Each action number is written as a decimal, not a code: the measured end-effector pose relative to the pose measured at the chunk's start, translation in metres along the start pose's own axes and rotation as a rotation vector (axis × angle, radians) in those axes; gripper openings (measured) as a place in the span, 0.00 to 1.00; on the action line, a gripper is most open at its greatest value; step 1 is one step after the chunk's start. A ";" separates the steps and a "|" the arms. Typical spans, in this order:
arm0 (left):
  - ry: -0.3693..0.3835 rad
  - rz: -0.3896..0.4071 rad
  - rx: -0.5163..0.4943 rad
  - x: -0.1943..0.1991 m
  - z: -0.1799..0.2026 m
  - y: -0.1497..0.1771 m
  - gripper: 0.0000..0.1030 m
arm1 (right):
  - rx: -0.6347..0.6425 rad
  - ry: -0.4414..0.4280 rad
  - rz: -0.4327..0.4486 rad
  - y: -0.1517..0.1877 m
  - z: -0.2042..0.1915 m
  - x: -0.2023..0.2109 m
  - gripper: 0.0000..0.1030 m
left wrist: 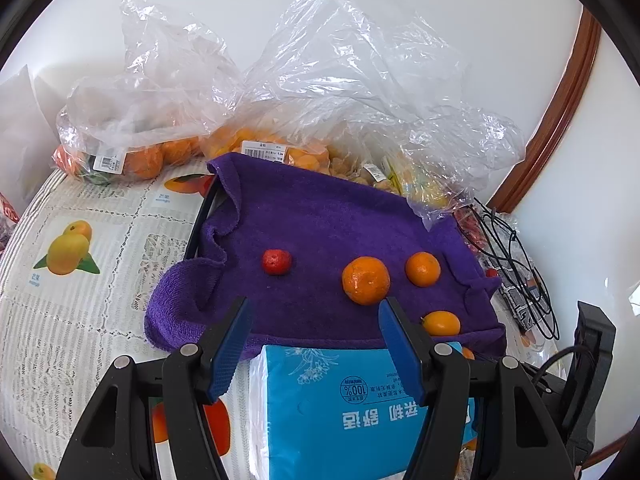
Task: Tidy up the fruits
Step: 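Grasp an orange beside the blue tissue pack with the right gripper while the left withdraws, then grasp an orange on the table with the left gripper while the right holds its orange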
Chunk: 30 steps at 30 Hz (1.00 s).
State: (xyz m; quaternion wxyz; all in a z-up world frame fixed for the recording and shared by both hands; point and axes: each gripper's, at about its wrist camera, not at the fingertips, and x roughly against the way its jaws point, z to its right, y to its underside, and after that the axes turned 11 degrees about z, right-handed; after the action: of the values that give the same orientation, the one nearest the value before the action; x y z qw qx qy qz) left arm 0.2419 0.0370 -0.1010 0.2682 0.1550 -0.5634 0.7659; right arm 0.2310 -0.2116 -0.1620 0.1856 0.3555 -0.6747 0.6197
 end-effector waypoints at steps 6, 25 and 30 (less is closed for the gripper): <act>0.008 -0.007 0.003 0.000 0.000 0.001 0.62 | -0.010 -0.050 -0.019 -0.001 0.003 -0.009 0.42; 0.067 0.003 -0.055 0.015 0.019 0.006 0.65 | -0.032 0.021 0.155 -0.009 0.006 0.067 0.41; 0.093 -0.017 -0.074 0.029 0.033 0.021 0.66 | -0.044 0.073 0.172 0.000 0.015 0.081 0.41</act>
State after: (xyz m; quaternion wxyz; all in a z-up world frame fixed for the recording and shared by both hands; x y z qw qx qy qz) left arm 0.2037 0.0085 -0.0913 0.3061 0.1142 -0.5771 0.7484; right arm 0.1789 -0.2466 -0.1084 0.1640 0.2693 -0.7089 0.6309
